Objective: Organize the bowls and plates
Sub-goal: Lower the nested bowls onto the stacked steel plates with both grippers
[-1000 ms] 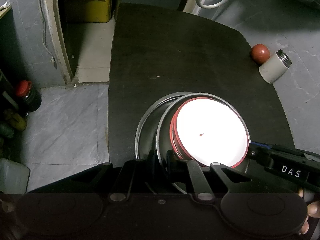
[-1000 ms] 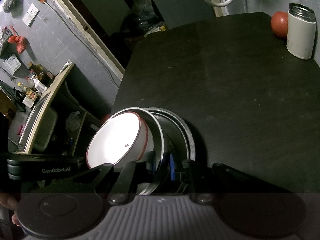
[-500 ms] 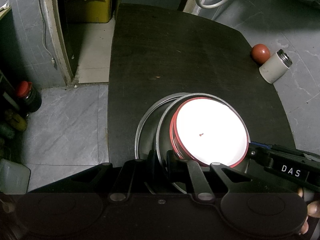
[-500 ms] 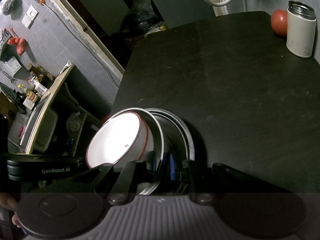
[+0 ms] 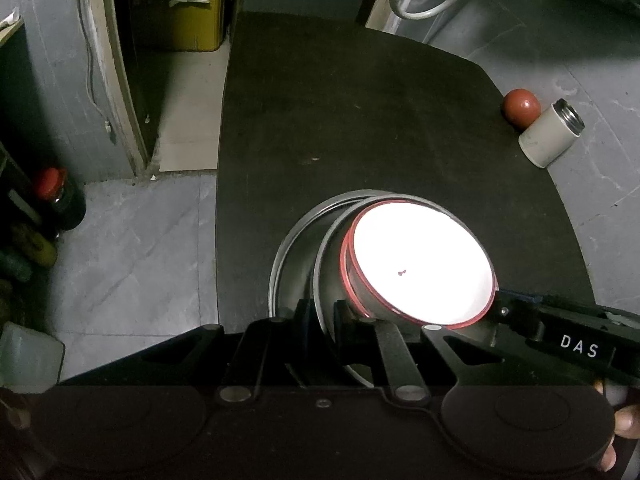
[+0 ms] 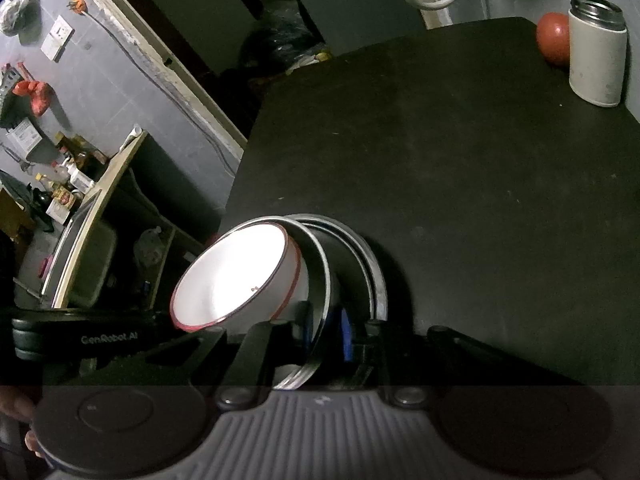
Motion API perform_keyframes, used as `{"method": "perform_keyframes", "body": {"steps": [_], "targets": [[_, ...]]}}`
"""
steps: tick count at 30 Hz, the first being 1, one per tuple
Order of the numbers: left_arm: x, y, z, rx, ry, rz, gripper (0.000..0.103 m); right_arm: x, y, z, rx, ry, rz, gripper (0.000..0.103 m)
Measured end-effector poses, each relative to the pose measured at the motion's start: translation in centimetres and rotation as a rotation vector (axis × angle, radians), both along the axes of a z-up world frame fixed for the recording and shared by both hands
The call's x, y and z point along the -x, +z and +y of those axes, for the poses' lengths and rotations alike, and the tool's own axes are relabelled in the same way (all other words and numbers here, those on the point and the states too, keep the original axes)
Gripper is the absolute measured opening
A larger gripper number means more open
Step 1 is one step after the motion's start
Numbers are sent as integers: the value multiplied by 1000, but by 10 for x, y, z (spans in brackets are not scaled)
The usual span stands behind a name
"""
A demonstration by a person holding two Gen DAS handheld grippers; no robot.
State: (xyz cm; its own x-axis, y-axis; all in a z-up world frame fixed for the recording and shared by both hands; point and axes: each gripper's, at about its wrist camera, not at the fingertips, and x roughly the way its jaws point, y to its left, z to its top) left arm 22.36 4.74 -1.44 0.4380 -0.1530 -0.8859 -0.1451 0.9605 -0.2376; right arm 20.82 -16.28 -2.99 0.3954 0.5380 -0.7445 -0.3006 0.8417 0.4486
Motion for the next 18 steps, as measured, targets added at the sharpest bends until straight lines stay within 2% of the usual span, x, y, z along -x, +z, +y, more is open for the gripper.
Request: {"method": "perform_keyframes", "body": {"steps": [12,18], "targets": [[0,0,-1,-13,6,2,17,-1,-3,0,-10,-4,0,19],[0,1,0,-17,8,4,19,0,-4,-3,-9,-13,-2,22]]}}
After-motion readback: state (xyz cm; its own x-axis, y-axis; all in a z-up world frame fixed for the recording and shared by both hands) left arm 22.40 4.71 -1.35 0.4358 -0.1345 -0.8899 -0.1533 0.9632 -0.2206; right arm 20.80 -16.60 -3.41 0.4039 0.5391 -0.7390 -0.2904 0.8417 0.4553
